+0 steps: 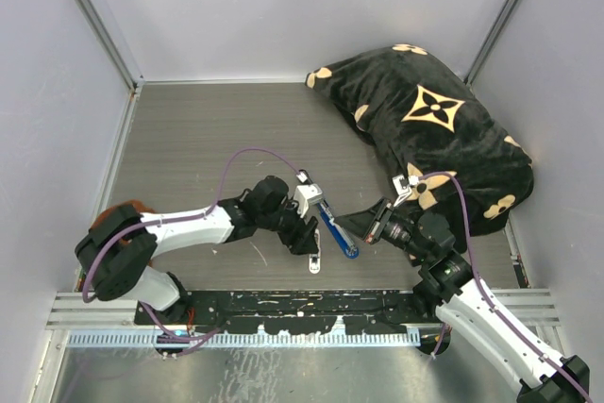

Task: Load the staples into the stapler
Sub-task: Adjust the stapler at the center of the board.

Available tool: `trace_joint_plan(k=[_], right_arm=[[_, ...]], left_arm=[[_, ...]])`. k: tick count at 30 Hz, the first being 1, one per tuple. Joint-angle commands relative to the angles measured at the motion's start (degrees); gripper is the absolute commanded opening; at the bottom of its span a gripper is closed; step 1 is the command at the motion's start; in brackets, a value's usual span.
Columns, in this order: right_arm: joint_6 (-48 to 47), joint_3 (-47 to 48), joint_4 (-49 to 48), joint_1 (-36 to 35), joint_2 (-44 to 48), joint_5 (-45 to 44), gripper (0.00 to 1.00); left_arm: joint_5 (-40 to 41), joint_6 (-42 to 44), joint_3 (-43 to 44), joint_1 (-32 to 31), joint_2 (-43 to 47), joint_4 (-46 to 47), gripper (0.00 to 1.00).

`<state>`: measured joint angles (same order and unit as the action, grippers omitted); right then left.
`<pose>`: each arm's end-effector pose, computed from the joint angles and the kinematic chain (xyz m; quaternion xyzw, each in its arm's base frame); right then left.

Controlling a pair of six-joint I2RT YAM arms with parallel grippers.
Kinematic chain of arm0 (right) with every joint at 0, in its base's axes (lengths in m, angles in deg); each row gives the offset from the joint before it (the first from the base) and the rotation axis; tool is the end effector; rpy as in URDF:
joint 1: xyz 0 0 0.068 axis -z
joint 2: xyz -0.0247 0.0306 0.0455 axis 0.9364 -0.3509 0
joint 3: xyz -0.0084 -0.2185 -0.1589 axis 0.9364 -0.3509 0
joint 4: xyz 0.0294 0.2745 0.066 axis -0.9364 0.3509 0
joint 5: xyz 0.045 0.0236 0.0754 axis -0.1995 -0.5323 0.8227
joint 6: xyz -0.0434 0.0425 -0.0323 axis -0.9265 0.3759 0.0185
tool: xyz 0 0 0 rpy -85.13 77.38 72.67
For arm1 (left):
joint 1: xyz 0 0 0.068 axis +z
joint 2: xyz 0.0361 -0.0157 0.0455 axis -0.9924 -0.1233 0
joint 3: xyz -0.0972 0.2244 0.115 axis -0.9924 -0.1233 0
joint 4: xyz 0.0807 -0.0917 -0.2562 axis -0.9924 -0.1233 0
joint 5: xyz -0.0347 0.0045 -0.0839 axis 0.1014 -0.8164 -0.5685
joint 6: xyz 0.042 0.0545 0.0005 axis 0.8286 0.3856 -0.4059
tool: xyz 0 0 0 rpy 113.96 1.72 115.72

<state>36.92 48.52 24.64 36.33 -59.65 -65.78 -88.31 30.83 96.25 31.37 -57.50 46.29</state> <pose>0.1380 0.1152 0.2230 0.0244 0.7131 0.5905 0.3771 0.1817 -0.2706 0.1581 0.4107 0.7830 -0.3976 0.2452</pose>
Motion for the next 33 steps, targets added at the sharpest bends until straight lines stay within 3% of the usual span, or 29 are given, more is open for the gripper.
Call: trace_joint_plan(k=[1,10,18,23,28,33], right_arm=[[1.03,0.43,-0.54,0.25,0.53,-0.13,0.09],[0.93,0.89,-1.16,0.25,-0.84,0.61,0.10],[1.40,0.10,-2.68,0.29,-2.03,1.47,0.10],[0.84,-0.88,-2.97,0.30,-2.70,1.03,0.10],[0.54,-1.80,-3.22,0.21,-5.35,0.84,0.10],[2.02,-2.61,-4.16,-0.68,-9.82,-0.16,0.10]], left_arm=[[-0.06,2.44,2.84,-0.25,-2.17,6.04,0.66],[-3.71,2.17,4.44,-0.15,-7.66,7.83,0.60],[-3.26,2.21,5.08,0.16,-8.83,7.52,0.32],[0.91,3.49,4.06,0.37,-6.80,3.55,0.13],[7.22,-1.81,-1.15,0.32,-1.35,5.02,0.01],[17.18,-13.53,-9.87,-0.62,5.56,13.36,0.00]])
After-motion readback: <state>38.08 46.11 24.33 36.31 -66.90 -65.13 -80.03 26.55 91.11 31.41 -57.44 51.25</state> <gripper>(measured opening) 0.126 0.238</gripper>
